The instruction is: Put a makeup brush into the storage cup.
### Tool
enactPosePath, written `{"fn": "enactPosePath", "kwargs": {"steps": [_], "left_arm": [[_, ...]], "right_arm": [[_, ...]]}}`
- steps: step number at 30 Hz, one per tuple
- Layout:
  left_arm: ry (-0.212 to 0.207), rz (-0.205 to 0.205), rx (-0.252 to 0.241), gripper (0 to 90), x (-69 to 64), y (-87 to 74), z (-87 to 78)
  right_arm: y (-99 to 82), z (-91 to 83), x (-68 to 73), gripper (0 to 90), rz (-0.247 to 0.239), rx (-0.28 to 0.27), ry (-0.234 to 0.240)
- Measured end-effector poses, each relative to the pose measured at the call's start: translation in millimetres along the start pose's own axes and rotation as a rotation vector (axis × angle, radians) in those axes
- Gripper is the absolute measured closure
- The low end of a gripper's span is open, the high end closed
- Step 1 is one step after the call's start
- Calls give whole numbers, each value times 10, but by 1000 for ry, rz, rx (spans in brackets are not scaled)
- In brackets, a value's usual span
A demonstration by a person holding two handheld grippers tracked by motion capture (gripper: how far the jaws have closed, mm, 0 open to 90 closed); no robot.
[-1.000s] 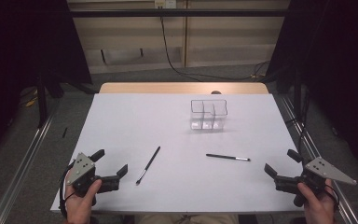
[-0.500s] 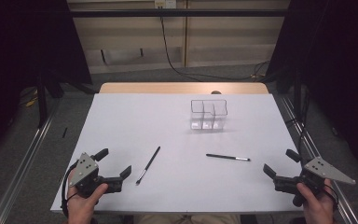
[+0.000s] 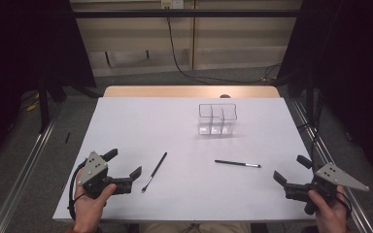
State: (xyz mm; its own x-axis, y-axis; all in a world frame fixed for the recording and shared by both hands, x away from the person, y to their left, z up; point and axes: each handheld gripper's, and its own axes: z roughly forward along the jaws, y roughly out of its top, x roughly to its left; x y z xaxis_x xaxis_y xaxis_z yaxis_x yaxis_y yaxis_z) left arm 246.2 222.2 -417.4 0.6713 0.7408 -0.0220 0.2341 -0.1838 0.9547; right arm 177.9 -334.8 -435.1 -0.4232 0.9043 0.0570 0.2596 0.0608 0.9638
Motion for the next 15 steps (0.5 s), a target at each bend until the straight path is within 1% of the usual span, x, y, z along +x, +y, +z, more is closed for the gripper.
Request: {"fn": "enactPosePath", "kwargs": {"steps": [1, 2, 3, 9, 11, 15], "left_arm": [[-2, 6, 8, 30, 9, 12, 2], [-6, 1, 4, 30, 13, 22, 9], [-1, -5, -1, 31, 14, 33, 15], [-13, 6, -10, 29, 31, 130, 94], [-17, 2, -10, 29, 25, 161, 137], [-33, 16, -18, 34, 5, 217, 198]], "right_arm": [[0, 2, 4, 0, -2, 1, 1], [0, 2, 4, 0, -2, 1, 1], [0, 2, 5, 0, -5, -2, 2], [-1, 9, 6, 0, -3, -2, 2], [-2, 12, 3, 0, -6, -1, 0], [-2, 8, 6, 0, -4, -1, 3]]}}
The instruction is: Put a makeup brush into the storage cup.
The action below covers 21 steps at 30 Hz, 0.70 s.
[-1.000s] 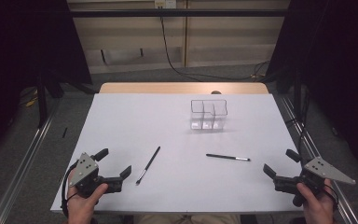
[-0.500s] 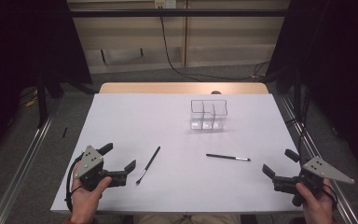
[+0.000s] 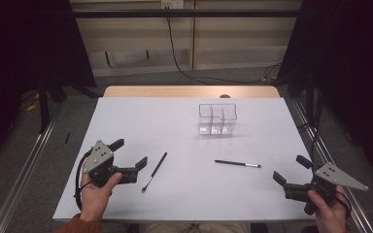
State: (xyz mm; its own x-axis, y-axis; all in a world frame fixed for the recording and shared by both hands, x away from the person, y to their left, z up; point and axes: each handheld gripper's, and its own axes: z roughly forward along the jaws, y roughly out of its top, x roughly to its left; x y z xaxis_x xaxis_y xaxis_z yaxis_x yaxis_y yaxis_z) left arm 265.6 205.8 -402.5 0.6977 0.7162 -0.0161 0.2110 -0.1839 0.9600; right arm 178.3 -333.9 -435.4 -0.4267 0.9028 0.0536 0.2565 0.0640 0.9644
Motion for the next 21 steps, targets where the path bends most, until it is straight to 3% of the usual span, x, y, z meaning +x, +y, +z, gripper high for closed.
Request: {"fn": "enactPosePath", "kwargs": {"steps": [10, 21], "left_arm": [[-12, 12, 10, 36, 4, 75, 189], [-8, -7, 11, 25, 79, 166, 326]], "right_arm": [[-1, 1, -1, 0, 2, 2, -1], [-1, 5, -1, 0, 2, 4, -1]]}}
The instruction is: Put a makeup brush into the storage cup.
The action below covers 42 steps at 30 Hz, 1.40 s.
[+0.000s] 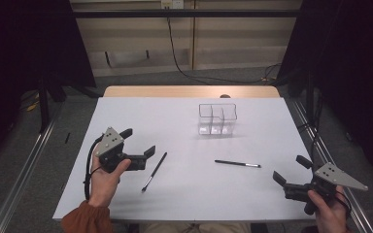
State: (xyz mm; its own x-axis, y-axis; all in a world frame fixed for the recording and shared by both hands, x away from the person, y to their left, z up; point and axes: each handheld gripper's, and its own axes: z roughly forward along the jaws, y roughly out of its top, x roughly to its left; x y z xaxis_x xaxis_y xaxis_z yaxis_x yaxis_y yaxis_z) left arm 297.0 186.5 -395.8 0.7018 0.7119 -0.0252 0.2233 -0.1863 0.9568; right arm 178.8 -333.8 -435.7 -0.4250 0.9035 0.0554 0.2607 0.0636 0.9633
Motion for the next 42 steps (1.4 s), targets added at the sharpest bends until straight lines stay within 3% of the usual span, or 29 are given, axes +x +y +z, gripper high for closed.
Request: {"fn": "enactPosePath", "kwargs": {"steps": [9, 17, 23, 28, 31, 35, 37, 42], "left_arm": [[-15, 12, 18, 25, 19, 84, 135], [-16, 27, 109, 28, 9, 120, 200], [-31, 22, 202, 37, 12, 125, 250], [-3, 31, 342, 54, 3, 158, 309], [-15, 19, 413, 54, 26, 170, 361], [-19, 12, 464, 55, 47, 160, 427], [-42, 4, 495, 55, 57, 149, 458], [-53, 32, 610, 55, 57, 138, 541]], "right_arm": [[2, 7, 4, 0, 0, 4, 1], [4, 17, -1, 0, -3, 6, 5], [5, 26, -4, 0, -8, 10, 7], [7, 35, 1, 0, -3, 10, 10], [6, 35, -3, 0, -4, 12, 13], [6, 32, -4, 0, -3, 12, 12], [6, 33, -5, 0, -3, 13, 12], [5, 34, -4, 0, -3, 14, 13]]}}
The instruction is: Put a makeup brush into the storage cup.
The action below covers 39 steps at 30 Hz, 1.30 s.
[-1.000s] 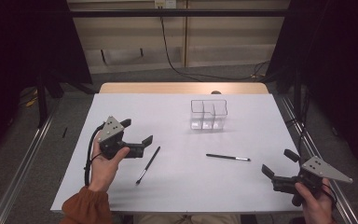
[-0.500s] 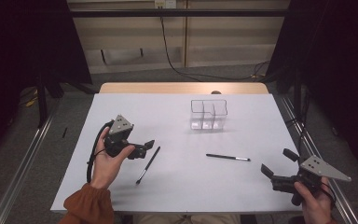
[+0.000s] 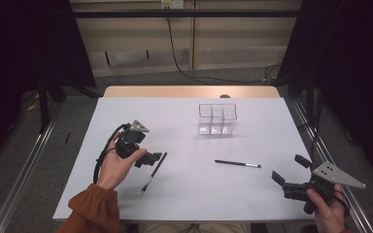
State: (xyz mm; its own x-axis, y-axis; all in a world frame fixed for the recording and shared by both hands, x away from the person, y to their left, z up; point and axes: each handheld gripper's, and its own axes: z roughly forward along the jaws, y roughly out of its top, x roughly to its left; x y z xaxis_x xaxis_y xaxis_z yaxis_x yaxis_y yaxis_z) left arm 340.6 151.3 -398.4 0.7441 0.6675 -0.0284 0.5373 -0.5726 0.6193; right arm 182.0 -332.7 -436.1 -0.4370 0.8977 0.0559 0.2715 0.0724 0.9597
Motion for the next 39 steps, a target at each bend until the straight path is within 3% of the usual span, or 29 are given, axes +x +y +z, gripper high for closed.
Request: {"fn": "enactPosePath", "kwargs": {"steps": [2, 4, 10, 17, 20, 27, 32, 35, 39], "left_arm": [[-24, 8, 60, 55, 2, 25, 30], [-36, 4, 91, 57, 1, 38, 57], [-79, -32, 214, 71, 2, 32, 133], [-64, -42, 307, 76, -23, 7, 162], [-37, -33, 329, 71, -55, 4, 194], [-49, -48, 360, 89, -104, -20, 247], [-59, -54, 389, 201, -137, -65, 258], [-78, -74, 392, 346, -163, -86, 249], [-99, -78, 396, 406, -197, -112, 263]], "right_arm": [[0, -3, -2, 0, 2, 1, 2], [-2, -6, -6, 0, 1, -1, 3], [-4, -10, -4, 0, 2, 1, 1], [-5, -8, -5, 0, 3, 2, 2], [-5, -6, -3, 0, 3, 5, 1], [-8, -4, -6, 0, 3, 9, 3], [-9, -2, -4, 0, 3, 12, 3], [-10, 0, -2, 0, -1, 15, 7], [-11, 2, -3, 0, -1, 16, 7]]}}
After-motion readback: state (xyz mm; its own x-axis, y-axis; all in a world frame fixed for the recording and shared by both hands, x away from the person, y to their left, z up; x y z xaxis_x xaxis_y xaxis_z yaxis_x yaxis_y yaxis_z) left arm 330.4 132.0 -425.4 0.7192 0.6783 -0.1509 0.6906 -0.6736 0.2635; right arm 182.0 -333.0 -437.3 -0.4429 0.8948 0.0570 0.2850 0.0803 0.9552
